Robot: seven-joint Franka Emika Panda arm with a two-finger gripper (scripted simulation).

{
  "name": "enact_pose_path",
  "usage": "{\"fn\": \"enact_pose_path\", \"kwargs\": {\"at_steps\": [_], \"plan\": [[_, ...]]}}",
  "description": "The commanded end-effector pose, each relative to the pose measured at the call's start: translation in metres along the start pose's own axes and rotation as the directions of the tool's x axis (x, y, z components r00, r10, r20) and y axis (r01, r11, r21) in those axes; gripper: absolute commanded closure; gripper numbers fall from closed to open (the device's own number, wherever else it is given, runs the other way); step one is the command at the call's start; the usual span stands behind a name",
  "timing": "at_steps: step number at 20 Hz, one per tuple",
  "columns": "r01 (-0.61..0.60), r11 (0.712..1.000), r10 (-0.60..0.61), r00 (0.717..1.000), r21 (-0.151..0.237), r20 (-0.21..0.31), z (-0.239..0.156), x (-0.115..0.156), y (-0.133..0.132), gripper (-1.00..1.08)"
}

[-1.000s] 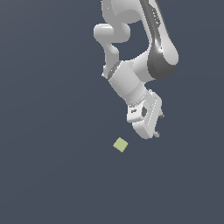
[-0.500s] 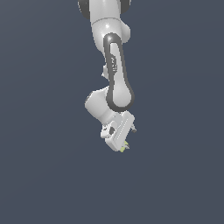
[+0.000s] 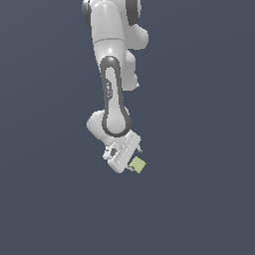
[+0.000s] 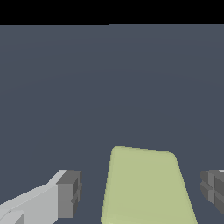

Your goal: Pick up the object and move it to a goal position.

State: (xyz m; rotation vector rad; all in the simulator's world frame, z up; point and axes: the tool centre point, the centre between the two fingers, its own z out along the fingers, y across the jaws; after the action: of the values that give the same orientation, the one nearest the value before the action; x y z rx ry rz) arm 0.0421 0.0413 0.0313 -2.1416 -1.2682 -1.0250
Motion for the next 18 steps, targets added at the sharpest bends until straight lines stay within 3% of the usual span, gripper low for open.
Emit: {"fn": "enact_pose_path", "kwargs": {"at_steps": [1, 18], "plan": [[0.001, 1.0, -0.001, 1.0, -0.002, -0.004, -0.001, -0.005, 0.001, -1.0], [-0.009, 1.0, 0.009, 1.0, -0.023, 0.006, -0.003, -0.018, 0.005, -1.0]]}}
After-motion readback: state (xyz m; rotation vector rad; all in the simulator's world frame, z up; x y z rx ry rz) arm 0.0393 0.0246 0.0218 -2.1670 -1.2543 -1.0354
